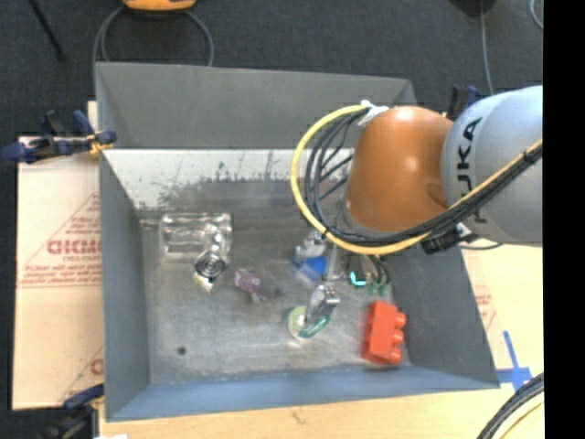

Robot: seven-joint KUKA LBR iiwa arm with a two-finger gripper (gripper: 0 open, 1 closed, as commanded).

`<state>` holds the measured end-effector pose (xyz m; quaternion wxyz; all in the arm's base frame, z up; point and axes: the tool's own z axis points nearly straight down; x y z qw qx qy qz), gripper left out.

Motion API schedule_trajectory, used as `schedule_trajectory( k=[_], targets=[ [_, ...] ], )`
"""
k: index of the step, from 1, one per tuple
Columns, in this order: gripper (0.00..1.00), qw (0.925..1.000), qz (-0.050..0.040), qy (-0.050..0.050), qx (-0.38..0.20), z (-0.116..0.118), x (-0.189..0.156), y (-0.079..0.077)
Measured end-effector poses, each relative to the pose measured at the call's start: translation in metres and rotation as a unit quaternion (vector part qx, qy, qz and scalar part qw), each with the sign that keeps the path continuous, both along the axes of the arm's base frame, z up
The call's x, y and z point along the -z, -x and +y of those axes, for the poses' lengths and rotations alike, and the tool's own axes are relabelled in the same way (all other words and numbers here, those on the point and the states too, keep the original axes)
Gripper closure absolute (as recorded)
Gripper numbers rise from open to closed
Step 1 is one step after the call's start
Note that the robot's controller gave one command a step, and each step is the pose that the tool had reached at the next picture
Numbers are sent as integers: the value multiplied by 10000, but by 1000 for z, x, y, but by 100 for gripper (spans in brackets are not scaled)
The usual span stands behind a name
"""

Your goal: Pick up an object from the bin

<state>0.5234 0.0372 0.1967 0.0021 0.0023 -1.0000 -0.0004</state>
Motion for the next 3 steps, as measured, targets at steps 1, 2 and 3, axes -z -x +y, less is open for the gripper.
schedule_trajectory(
  k=[1,2,3],
  targets=[
    [0,10000,-61,-4,-79,16,112,-68],
    [100,10000,-23,-7,-67,16,113,-67],
    [100,9999,-85,0,-52,5,-16,-75]
  ],
)
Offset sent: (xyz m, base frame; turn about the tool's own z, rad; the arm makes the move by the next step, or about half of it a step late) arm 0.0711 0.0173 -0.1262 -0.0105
